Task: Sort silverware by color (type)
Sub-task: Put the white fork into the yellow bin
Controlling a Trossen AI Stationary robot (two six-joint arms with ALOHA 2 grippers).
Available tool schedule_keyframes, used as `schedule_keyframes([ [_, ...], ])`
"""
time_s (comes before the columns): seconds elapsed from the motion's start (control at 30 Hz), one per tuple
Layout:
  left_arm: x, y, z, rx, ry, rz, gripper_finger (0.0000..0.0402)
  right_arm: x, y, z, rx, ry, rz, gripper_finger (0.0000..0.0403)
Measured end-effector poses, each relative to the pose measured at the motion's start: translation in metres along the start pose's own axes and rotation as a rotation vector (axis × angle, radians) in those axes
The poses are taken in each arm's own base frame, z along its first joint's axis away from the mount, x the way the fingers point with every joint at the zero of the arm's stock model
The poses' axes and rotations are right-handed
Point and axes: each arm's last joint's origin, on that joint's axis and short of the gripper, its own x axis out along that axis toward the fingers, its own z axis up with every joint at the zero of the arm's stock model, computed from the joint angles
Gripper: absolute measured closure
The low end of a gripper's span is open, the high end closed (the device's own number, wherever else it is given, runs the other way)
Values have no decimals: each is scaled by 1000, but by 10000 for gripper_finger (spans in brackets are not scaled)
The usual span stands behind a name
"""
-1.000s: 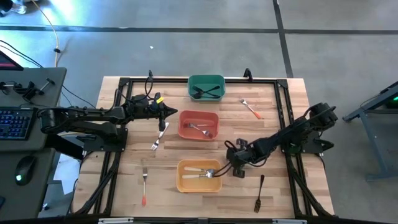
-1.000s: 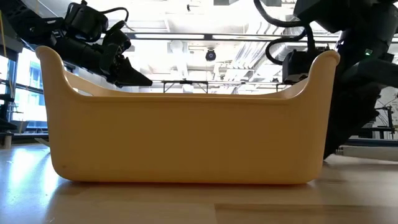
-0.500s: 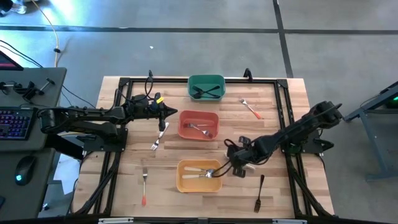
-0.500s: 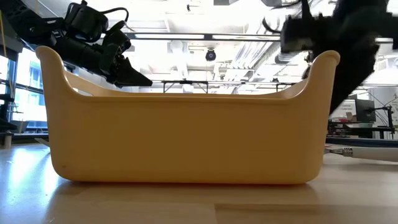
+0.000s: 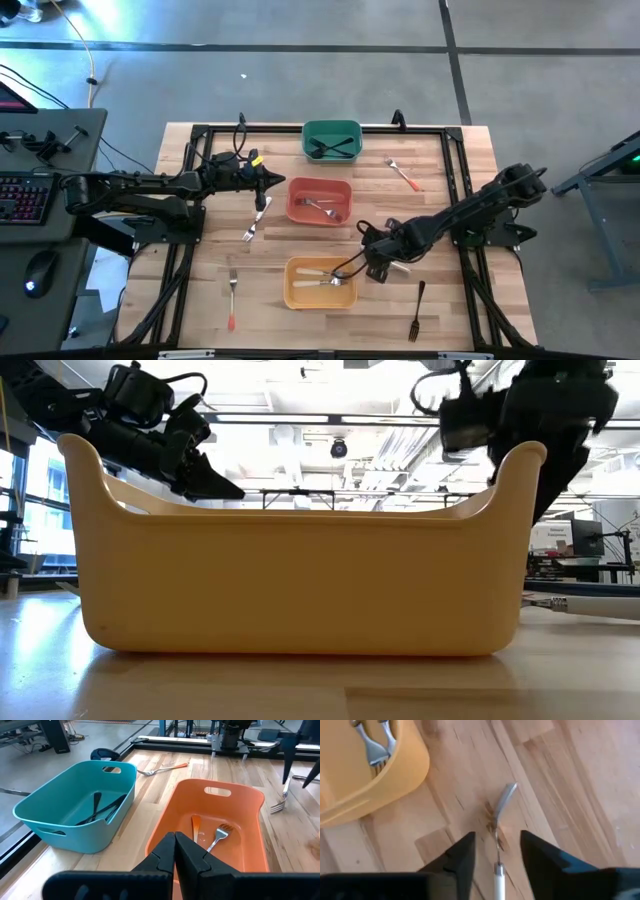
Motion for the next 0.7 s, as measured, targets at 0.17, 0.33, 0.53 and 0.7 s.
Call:
schedule_keyframes([
  [0.17,0,0,0,-1,4,-1,401,22,1,4,-30,53,8,211],
  [0.33,0,0,0,0,4,-2,401,47,-2,9,-11,72,-18,208],
  [0.53,0,0,0,0,5,-2,401,58,-3,12,-35,55,-26,277],
  [0.7,0,0,0,1,5,-2,401,59,-2,14,-66,35,-28,387],
])
